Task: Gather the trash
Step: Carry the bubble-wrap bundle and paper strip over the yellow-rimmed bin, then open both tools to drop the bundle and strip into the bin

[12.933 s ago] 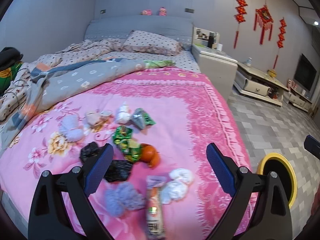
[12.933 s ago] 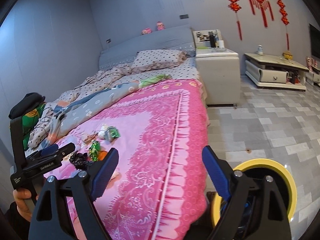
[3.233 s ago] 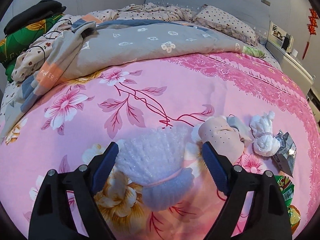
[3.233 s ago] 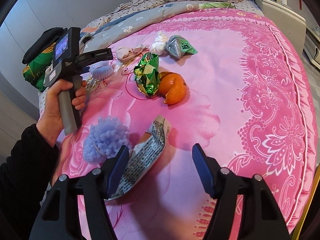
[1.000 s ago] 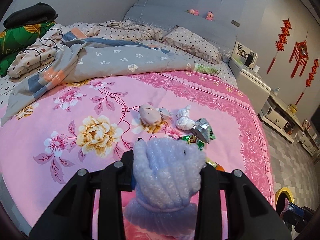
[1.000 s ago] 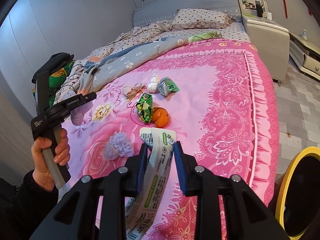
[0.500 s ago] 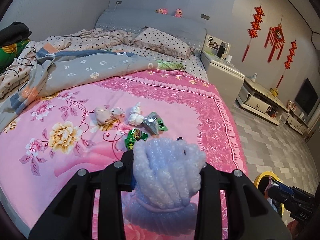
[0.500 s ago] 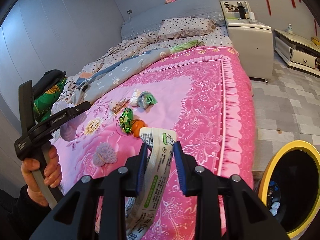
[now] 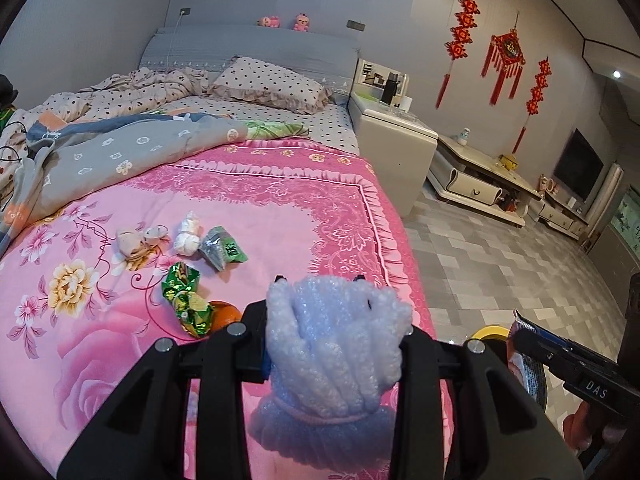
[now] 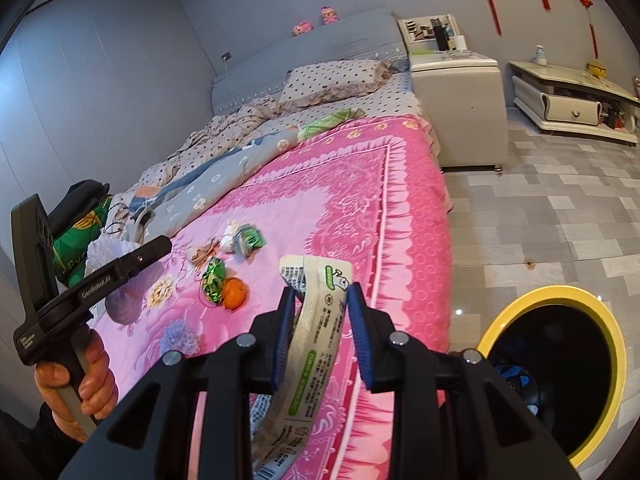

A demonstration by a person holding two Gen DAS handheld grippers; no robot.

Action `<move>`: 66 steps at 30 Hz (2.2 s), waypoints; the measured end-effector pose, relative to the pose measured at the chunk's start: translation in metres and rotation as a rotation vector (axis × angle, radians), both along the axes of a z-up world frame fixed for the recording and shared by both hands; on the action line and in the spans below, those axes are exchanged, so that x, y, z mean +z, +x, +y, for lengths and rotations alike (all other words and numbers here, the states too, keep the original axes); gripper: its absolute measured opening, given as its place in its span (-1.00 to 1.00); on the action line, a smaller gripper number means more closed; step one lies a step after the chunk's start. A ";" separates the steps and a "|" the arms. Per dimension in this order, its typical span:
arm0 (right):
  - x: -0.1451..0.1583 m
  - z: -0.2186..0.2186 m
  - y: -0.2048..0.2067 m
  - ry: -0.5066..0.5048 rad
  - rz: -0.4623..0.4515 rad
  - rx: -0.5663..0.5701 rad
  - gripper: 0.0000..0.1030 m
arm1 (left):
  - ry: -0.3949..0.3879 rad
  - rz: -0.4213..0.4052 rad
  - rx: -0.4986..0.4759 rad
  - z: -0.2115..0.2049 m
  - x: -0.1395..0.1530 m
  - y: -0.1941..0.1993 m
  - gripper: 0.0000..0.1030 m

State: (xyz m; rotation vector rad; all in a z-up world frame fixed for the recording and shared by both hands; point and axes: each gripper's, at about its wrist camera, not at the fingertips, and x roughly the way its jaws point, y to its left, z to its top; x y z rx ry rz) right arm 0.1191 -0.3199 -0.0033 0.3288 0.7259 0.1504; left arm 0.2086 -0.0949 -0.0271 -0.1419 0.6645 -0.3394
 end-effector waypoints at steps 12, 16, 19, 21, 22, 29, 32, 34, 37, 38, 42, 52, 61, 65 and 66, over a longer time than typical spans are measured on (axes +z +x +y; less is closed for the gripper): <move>0.009 -0.061 -0.021 -0.026 -0.038 -0.128 -0.50 | -0.003 -0.024 -0.151 -0.071 0.013 -0.018 -0.38; 0.012 -0.084 -0.032 -0.039 -0.050 -0.184 -0.50 | -0.003 -0.025 -0.210 -0.098 0.015 -0.024 -0.38; 0.013 -0.103 -0.040 -0.048 -0.053 -0.229 -0.50 | -0.010 -0.020 -0.253 -0.119 0.015 -0.027 -0.38; 0.013 -0.115 -0.044 -0.052 -0.053 -0.258 -0.50 | -0.012 -0.015 -0.284 -0.134 0.015 -0.030 -0.38; 0.013 -0.122 -0.047 -0.055 -0.052 -0.273 -0.50 | -0.013 -0.012 -0.298 -0.141 0.014 -0.031 -0.38; 0.008 -0.159 -0.063 -0.088 -0.041 -0.364 -0.50 | -0.008 0.017 -0.385 -0.189 0.002 -0.039 -0.38; 0.004 -0.172 -0.067 -0.095 -0.035 -0.402 -0.50 | 0.001 0.034 -0.415 -0.209 -0.004 -0.041 -0.38; -0.001 -0.181 -0.069 -0.091 -0.023 -0.421 -0.50 | 0.004 0.049 -0.435 -0.221 -0.009 -0.043 -0.38; -0.010 -0.193 -0.071 -0.080 -0.008 -0.447 -0.50 | 0.017 0.064 -0.464 -0.237 -0.019 -0.044 -0.37; -0.012 -0.196 -0.071 -0.078 -0.003 -0.454 -0.50 | 0.019 0.070 -0.471 -0.242 -0.021 -0.045 -0.37; -0.026 -0.209 -0.070 -0.068 0.022 -0.481 -0.50 | 0.032 0.087 -0.496 -0.260 -0.032 -0.047 -0.37; -0.057 -0.239 -0.073 -0.076 0.087 -0.555 -0.50 | 0.056 0.155 -0.543 -0.295 -0.065 -0.052 -0.35; -0.061 -0.242 -0.075 -0.096 0.085 -0.562 -0.49 | 0.050 0.181 -0.581 -0.305 -0.078 -0.058 -0.25; -0.058 -0.241 -0.077 -0.093 0.076 -0.564 -0.47 | 0.045 0.182 -0.579 -0.304 -0.079 -0.056 -0.16; -0.057 -0.241 -0.078 -0.095 0.077 -0.568 -0.47 | 0.042 0.181 -0.577 -0.303 -0.079 -0.055 -0.11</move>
